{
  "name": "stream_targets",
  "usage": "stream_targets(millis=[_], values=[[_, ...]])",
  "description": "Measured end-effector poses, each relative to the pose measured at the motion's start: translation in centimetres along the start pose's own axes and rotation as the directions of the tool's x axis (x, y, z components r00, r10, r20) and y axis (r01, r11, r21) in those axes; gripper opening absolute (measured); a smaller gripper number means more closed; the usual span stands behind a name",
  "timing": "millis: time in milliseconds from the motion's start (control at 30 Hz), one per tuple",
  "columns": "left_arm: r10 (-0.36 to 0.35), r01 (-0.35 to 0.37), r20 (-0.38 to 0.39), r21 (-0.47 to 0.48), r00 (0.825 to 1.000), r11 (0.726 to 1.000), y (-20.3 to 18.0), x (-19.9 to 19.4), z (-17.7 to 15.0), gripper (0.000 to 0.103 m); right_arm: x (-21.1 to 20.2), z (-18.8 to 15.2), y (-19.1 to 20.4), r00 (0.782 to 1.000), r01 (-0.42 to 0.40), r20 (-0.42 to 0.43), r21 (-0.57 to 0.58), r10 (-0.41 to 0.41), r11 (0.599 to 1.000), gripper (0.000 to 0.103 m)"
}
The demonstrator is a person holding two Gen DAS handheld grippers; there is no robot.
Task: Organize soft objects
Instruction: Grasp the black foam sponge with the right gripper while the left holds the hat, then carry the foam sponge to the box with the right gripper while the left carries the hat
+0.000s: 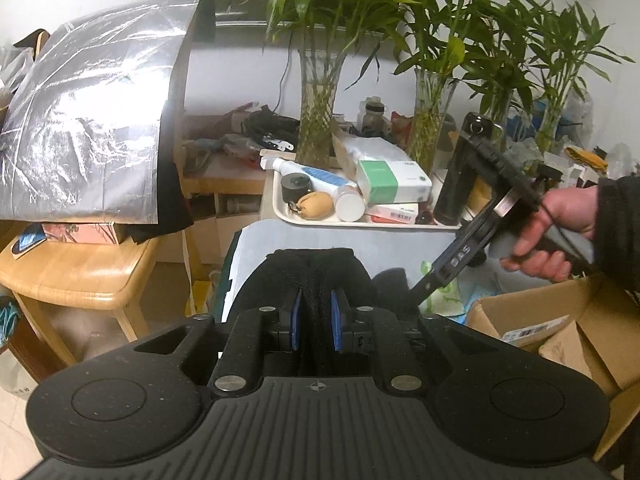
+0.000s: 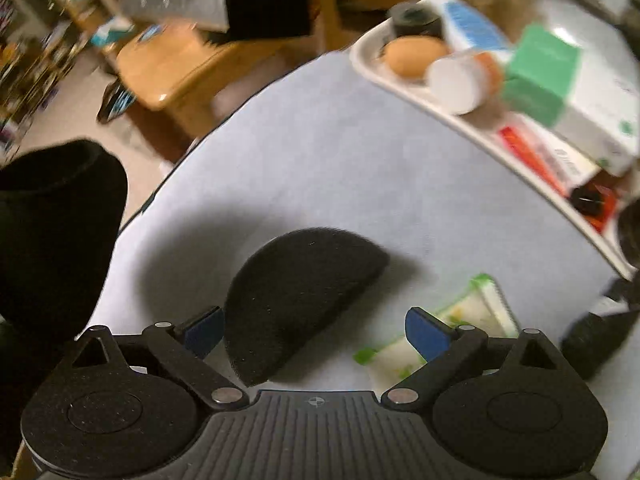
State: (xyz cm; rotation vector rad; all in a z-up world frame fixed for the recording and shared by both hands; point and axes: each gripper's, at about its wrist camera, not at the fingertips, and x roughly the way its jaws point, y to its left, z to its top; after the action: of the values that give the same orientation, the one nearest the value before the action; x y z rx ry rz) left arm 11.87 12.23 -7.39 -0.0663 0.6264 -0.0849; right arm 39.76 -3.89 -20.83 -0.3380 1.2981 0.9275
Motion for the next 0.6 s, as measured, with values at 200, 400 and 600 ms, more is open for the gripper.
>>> stream_targets(millis=[200, 400, 600], values=[[-0.001, 0.001, -0.004, -0.013, 1.000, 1.000, 0.5, 0.1, -0.3, 0.015, 2.7, 1.4, 0.3, 0.998, -0.036, -0.046, -0.012, 0.035, 0.999, 0.103], [0.003, -0.003, -0.011, -0.020, 1.000, 1.000, 0.9, 0.2, -0.5, 0.015, 4.6, 2.1, 1.5, 0.996, 0.002, -0.087, -0.042, -0.005, 0.999, 0.103], [0.005, -0.005, -0.011, -0.027, 1.000, 1.000, 1.0, 0.1, -0.6, 0.015, 5.5, 1.9, 2.8, 0.990, 0.077, -0.112, -0.115, -0.090, 0.990, 0.086]])
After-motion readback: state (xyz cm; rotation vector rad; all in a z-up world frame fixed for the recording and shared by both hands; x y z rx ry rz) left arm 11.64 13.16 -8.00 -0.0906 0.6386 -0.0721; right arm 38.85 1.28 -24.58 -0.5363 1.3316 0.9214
